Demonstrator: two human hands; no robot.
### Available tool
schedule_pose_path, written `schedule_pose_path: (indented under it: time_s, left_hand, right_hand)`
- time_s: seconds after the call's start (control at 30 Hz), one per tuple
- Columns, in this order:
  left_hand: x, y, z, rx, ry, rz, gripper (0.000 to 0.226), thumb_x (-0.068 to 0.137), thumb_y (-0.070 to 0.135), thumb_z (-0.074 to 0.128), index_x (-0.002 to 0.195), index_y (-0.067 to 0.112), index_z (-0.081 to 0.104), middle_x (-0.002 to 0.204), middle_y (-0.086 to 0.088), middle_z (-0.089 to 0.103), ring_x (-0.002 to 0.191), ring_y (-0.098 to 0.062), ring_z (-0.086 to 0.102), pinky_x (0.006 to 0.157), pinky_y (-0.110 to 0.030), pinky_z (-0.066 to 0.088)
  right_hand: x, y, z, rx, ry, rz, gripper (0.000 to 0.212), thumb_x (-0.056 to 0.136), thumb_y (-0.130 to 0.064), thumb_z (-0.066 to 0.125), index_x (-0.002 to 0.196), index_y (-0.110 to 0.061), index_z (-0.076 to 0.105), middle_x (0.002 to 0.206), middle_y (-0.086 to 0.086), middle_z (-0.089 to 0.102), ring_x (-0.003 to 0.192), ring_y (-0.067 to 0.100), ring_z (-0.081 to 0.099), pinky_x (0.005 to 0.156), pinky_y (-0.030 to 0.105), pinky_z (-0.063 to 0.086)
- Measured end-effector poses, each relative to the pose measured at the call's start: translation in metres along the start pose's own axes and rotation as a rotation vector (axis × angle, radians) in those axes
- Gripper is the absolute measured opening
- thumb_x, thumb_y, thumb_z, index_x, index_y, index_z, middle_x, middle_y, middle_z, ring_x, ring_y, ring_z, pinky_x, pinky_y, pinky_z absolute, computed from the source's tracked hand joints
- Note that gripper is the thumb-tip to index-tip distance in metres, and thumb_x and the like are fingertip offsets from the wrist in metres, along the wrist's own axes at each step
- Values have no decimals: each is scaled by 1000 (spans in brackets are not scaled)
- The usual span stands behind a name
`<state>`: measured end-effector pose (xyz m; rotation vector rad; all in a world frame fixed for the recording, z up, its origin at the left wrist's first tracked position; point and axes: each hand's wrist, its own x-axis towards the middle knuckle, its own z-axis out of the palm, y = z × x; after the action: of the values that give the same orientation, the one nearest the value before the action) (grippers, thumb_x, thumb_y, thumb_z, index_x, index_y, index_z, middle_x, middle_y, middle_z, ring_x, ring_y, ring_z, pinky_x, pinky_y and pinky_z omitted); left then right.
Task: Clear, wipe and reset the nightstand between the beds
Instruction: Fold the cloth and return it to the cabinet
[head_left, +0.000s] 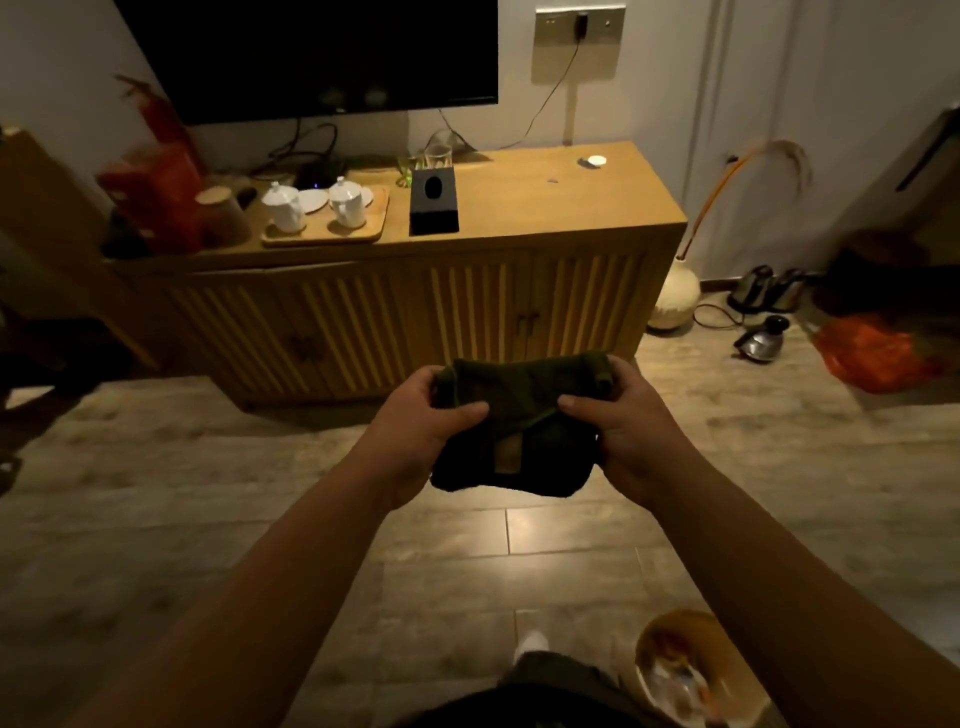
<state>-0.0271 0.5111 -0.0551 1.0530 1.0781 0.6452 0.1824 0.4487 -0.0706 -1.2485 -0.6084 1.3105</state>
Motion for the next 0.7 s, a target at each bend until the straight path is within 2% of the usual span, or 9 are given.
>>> schedule_pose_path:
  time_s: [0.13,0.23,0.4,0.5,0.6,0.7]
  left_hand:
    - [76,33,4,60,88,30,34,84,9,69,113,19,56,117,-9,62,105,-32,63,82,-56,55]
    - [137,54,1,74,128,63,28,84,10,69,108,21,58,111,-5,65,102,-24,64,85,-48,56]
    - [247,85,-9,97,133,113,22,86,11,68,102,25,61,103,-1,69,93,-18,69,73,-37,60]
    - [324,107,-19,148,116,140,24,86,13,69,107,22,61,103,-1,69,92,-17,69,74,-37,60]
    - [398,137,-27,183,82,159,21,87,11,69,103,22,61,100,1,68,86,-10,67,64,-24,57]
    - [459,166,-33,252,42,149,19,88,11,68,103,18,59,100,0,66,86,-8,63,64,-21,53]
  right_hand:
    - [85,-36,2,-100,-5,-44,47,79,6,67,114,-25,58,114,4,62,102,25,64,72,39,59]
    - [149,-57,5,-154,-10,-80,48,78,4,70,112,-28,58,110,-1,64,99,20,66,73,38,59]
    - [259,-79,6,-253,35,-99,45,80,-3,72,110,-33,57,98,-12,69,89,10,69,67,34,59]
    - [335,-89,9,-301,91,-128,45,79,-5,73,112,-29,55,100,-6,69,91,12,68,71,33,59]
    - [403,-104,15,-342,154,-146,47,80,-4,73,119,-22,52,103,-3,66,91,8,66,70,26,58]
    - [462,-123,21,-346,201,-138,45,82,-2,72,118,-18,51,103,-1,65,93,11,65,74,27,56]
